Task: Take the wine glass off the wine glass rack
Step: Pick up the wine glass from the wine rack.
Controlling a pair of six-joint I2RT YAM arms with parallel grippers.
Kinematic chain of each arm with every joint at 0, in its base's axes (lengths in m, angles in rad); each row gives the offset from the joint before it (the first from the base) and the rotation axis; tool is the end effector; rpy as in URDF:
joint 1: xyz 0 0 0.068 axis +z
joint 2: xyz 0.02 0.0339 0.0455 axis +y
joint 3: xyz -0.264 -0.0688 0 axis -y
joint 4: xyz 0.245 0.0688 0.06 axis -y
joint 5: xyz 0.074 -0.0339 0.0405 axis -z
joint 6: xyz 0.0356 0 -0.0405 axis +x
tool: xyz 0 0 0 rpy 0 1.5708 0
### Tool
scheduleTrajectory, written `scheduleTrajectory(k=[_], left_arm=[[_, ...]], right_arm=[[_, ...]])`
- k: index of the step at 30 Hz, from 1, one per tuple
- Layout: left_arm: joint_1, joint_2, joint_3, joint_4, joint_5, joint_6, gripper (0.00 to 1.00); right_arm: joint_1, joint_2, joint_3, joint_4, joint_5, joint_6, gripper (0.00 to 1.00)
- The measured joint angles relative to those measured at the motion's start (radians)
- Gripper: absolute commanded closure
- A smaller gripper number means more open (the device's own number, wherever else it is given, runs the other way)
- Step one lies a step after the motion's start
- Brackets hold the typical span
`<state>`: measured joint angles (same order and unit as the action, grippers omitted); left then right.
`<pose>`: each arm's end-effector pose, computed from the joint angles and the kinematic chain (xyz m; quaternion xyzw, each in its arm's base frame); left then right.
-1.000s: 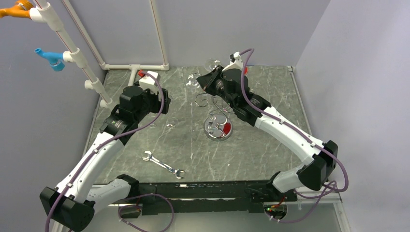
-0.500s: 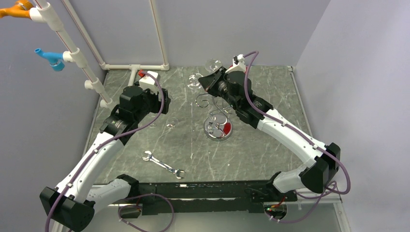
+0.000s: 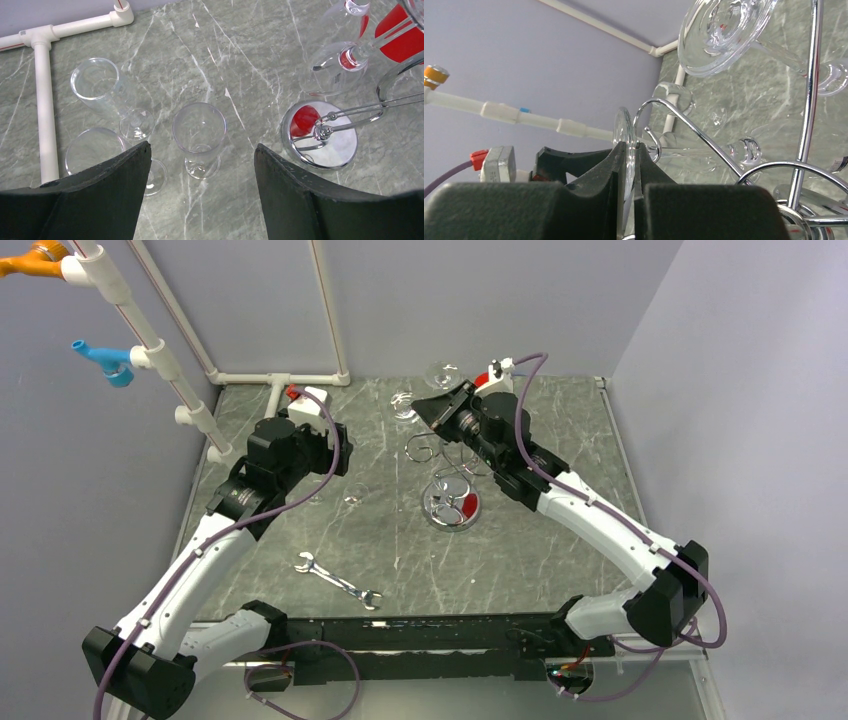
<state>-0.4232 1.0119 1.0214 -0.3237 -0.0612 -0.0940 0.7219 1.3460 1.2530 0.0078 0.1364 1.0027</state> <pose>0.2093 -0.0919 0.3658 0.1148 0.8007 -0.1263 0.5743 0.2430 0.2075 0.3985 0.1485 0.7212 0.4797 0.4772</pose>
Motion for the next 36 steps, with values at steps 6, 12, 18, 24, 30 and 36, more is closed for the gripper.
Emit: scheduleTrajectory(k=[6,12,18,24,30,36], left_arm=[[0.0,0.0,0.0,0.0,0.0,0.0,0.22],[0.0,0.0,0.0,0.0,0.0,0.0,0.22],[0.0,0.0,0.0,0.0,0.0,0.0,0.22],[0.0,0.001,0.0,0.0,0.0,0.0,0.22],[0.0,0.001,0.0,0.0,0.0,0.0,0.22],[0.0,0.001,0.0,-0.002,0.0,0.0,0.22]], right_arm=[[-0.013,-0.006,-0.018,0.035,-0.035,0.037,1.0],[-0.019,-0.006,-0.023,0.05,-0.06,0.063,1.0],[-0.025,-0.006,-0.026,0.061,-0.084,0.079,1.0],[-0.031,-0.005,-0.026,0.064,-0.097,0.091,1.0],[-0.037,-0.001,-0.026,0.074,-0.117,0.108,1.0],[-0.048,0.009,-0.026,0.098,-0.138,0.134,1.0]])
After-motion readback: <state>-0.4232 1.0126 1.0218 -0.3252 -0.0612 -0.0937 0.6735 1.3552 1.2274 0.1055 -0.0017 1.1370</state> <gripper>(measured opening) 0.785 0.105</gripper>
